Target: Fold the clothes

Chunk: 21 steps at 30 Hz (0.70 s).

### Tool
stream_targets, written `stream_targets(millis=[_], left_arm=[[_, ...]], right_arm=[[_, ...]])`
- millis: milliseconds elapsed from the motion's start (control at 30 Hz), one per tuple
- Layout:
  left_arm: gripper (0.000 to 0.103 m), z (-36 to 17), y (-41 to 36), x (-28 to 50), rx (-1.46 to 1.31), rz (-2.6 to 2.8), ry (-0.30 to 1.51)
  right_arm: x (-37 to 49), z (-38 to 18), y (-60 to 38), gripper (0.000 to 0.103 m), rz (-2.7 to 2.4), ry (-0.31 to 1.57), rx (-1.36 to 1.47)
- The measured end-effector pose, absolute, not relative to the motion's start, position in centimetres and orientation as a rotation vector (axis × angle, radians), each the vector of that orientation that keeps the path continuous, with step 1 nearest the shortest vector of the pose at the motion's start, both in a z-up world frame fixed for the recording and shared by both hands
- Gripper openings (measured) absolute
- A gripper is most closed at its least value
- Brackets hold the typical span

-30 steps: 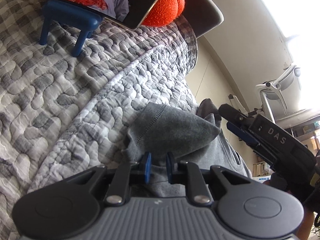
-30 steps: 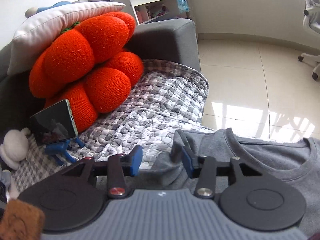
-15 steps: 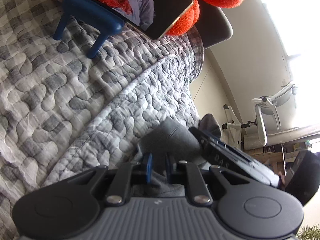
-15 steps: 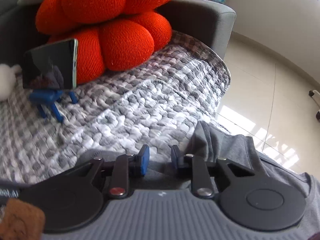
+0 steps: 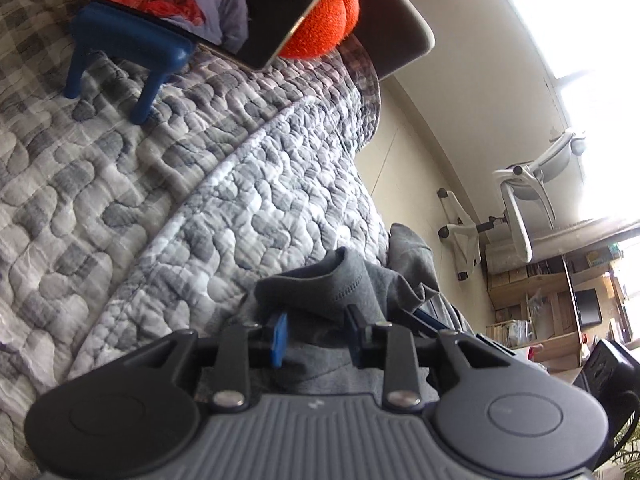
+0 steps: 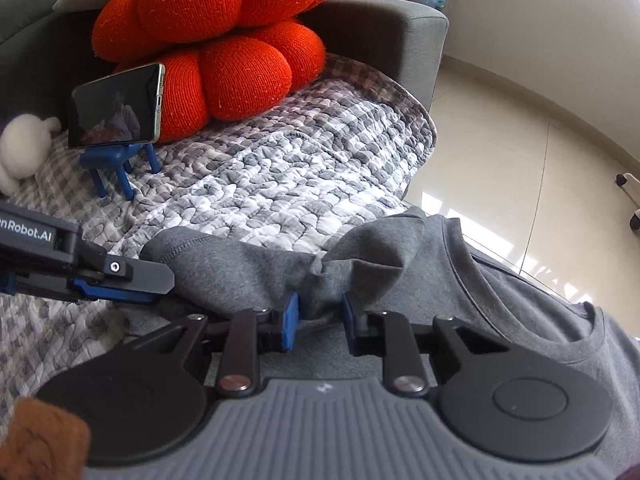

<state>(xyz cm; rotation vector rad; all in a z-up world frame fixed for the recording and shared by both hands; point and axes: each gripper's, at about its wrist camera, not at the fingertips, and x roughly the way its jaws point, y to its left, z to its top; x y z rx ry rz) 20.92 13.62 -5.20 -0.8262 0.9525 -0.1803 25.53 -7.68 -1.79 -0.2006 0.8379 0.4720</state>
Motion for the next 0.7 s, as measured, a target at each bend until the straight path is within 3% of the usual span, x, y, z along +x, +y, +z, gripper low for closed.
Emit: stream_targets(millis=[367,567,700], left_arm=[[0.028,-5.5,11.8,21.1,-0.720,-0.213,0.983],[0.025,-5.4,11.2,21.1,-0.648,-0.205,0.988],[0.020,-5.6,11.8,21.0,-0.668,-0.196,0.997]], right_arm=[[26.3,-1.4,-9.7,0.025,0.374,0.852,-0.131],[27.4,2.2,-6.9,0.033,0.501,0.752,-0.127],[30.1,1.3,-3.6,0.040,0.573,0.843,-0.208]])
